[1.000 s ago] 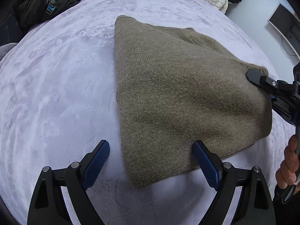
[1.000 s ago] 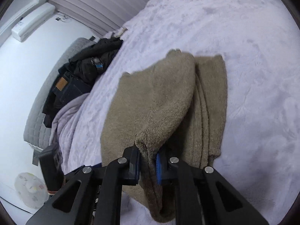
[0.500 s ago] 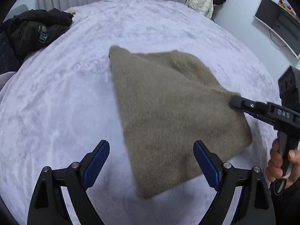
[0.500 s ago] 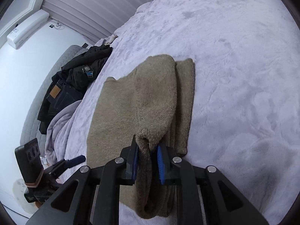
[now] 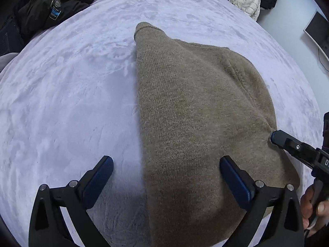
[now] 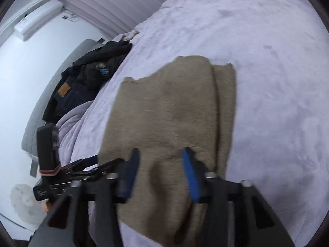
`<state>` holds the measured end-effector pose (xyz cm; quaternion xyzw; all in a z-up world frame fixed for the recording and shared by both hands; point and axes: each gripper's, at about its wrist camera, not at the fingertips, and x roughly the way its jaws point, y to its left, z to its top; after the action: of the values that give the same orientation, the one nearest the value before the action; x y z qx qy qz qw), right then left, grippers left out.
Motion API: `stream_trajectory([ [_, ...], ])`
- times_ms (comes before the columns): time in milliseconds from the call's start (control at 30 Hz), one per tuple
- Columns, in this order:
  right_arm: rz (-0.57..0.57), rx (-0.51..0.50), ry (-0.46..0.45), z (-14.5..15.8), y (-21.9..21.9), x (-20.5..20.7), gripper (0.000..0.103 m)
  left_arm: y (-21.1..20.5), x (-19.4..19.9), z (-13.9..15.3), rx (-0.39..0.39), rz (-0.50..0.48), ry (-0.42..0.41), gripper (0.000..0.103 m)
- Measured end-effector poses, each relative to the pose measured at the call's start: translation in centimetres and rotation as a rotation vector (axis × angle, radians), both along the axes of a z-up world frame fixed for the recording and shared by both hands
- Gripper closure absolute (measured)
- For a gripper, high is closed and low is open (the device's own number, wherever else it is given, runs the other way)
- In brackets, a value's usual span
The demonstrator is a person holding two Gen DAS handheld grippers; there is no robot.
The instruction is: Fold small clothes
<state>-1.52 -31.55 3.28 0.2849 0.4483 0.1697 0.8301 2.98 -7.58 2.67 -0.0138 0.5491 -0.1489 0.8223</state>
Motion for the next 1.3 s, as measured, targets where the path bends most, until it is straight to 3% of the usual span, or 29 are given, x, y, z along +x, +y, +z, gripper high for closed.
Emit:
stream_trajectory([
  [33,-0.013,0.043,0.009,-0.4,-0.9,-0.1,0.087,0.3,0.1,0.3,-0.008,0.000,0.011,0.000],
  [100,-0.005,0.104,0.028,-0.1,-1.8,-0.2,0.086,0.5,0.1,2.0,-0.012,0.005,-0.038,0.000],
  [133,0.006,0.086,0.014,0.8,-1.7,-0.4,0.085,0.6,0.1,3.0,-0.008,0.004,-0.083,0.000],
  [167,0.020,0.046,-0.024,2.1,-1.4,-0.5,0.077,0.6,0.4,3.8,0.001,0.007,-0.119,0.000],
  [200,0.032,0.009,-0.065,3.3,-1.0,-0.5,0.068,0.5,1.0,4.3,0.011,0.019,-0.143,0.000],
  [233,0.041,-0.020,-0.101,4.5,-0.7,-0.3,0.037,0.5,1.9,4.7,0.017,0.039,-0.147,0.000],
  [267,0.045,-0.045,-0.135,5.6,-0.4,0.2,0.014,0.6,2.9,4.6,0.019,0.060,-0.133,0.000],
  [300,0.047,-0.063,-0.174,6.4,-0.1,0.9,0.012,0.8,4.1,4.3,0.015,0.084,-0.109,0.000],
  [367,0.088,-0.061,-0.176,6.5,0.5,3.3,0.012,1.0,6.1,3.1,0.015,0.122,-0.052,0.000],
  [467,0.166,0.063,-0.057,4.0,0.8,7.4,0.012,0.9,7.7,1.0,0.031,0.137,0.013,0.000],
  [533,0.170,0.080,0.031,1.5,0.8,9.9,0.013,0.7,8.0,0.1,0.045,0.126,0.016,0.000],
  [600,0.139,0.086,0.056,-0.2,-0.2,11.2,0.024,0.7,8.3,-0.5,0.038,0.129,0.019,0.000],
  [667,0.098,0.096,0.055,-1.1,-1.5,12.0,0.047,0.5,8.5,-1.0,0.021,0.128,0.028,0.000],
  [700,0.073,0.105,0.053,-1.4,-2.3,12.0,0.049,0.5,8.7,-1.2,0.015,0.125,0.029,0.000],
  [800,0.070,0.073,0.045,-1.5,-2.8,11.7,0.049,0.1,8.7,-1.2,0.023,0.112,0.016,0.000],
  [900,0.049,-0.080,0.051,0.4,-2.2,10.8,0.045,-0.3,8.3,-0.1,0.062,0.107,-0.014,0.000],
  [967,0.041,-0.202,0.004,2.5,-1.2,9.7,0.027,-0.4,7.8,0.9,0.074,0.096,-0.036,0.000],
  [1067,0.041,-0.363,-0.077,5.2,0.4,7.3,0.020,-0.5,6.7,2.1,0.055,0.075,-0.058,0.000],
  [1167,0.056,-0.396,-0.067,5.3,0.1,5.6,0.020,-1.0,5.6,2.6,0.039,0.034,-0.072,0.000],
  [1300,0.016,-0.300,0.012,3.4,-1.7,4.5,0.020,-1.6,4.5,2.5,0.066,0.013,-0.075,0.000],
])
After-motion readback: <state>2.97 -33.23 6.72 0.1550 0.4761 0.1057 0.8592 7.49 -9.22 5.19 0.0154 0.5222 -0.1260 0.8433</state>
